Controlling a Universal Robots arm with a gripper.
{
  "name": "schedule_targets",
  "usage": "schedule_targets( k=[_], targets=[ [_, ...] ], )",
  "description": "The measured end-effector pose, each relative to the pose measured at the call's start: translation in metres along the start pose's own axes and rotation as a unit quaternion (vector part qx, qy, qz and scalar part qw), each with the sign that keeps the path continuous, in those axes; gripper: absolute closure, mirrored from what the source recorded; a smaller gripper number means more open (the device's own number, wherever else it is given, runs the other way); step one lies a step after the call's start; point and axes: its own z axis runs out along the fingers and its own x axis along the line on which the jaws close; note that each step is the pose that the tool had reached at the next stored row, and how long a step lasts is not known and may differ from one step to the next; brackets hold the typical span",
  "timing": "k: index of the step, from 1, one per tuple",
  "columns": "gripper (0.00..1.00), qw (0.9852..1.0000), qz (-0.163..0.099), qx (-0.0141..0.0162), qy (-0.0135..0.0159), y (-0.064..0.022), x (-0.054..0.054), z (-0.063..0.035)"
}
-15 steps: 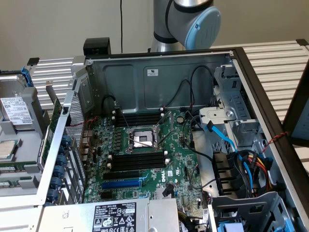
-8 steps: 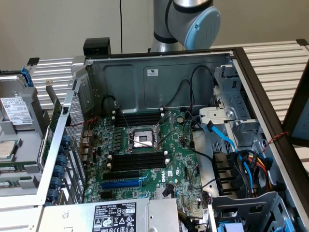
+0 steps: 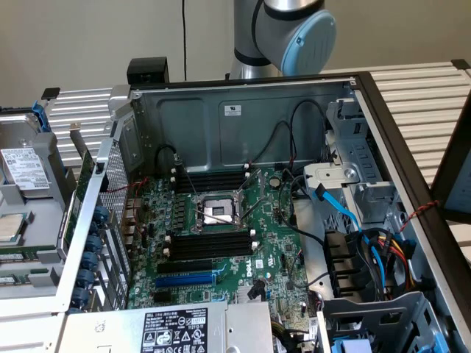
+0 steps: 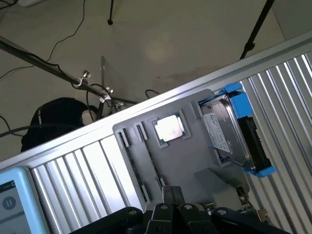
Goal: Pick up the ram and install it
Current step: 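Reach for the ram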
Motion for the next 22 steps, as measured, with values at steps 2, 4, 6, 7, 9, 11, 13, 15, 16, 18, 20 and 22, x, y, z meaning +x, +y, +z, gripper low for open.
schedule_targets(
  k=[2, 4, 6, 7, 9, 11, 13, 15, 16, 18, 20, 22],
  targets=[
    [0.9, 1.0, -0.006, 0.0, 0.0003, 0.0002, 0.0, 0.0],
    [0.9, 0.9998, -0.019, 0.0, 0.0008, 0.0005, 0.001, 0.0],
    [0.9, 0.9995, -0.03, -0.0001, 0.0012, 0.0008, 0.002, 0.0],
    [0.9, 0.9994, -0.033, -0.0001, 0.0013, 0.0007, 0.002, 0.0],
    [0.9, 0.9993, -0.036, -0.0001, 0.0015, 0.0004, 0.005, 0.0001],
    [0.9, 0.9993, -0.038, -0.0001, 0.0016, -0.0005, 0.008, 0.0],
    [0.9, 0.9992, -0.04, -0.0001, 0.0017, -0.0018, 0.011, 0.0],
    [0.9, 0.9991, -0.042, -0.0001, 0.0018, -0.0031, 0.014, 0.0002],
    [0.9, 0.9991, -0.043, -0.0001, 0.0018, -0.0036, 0.015, 0.0005],
    [0.9, 0.9989, -0.048, -0.0001, 0.0019, -0.0042, 0.016, 0.0018],
    [0.9, 0.9981, -0.062, -0.0003, 0.0026, -0.0043, 0.016, 0.0026],
    [0.9, 0.9968, -0.08, -0.0003, 0.0034, -0.0044, 0.016, 0.0031]
  ],
)
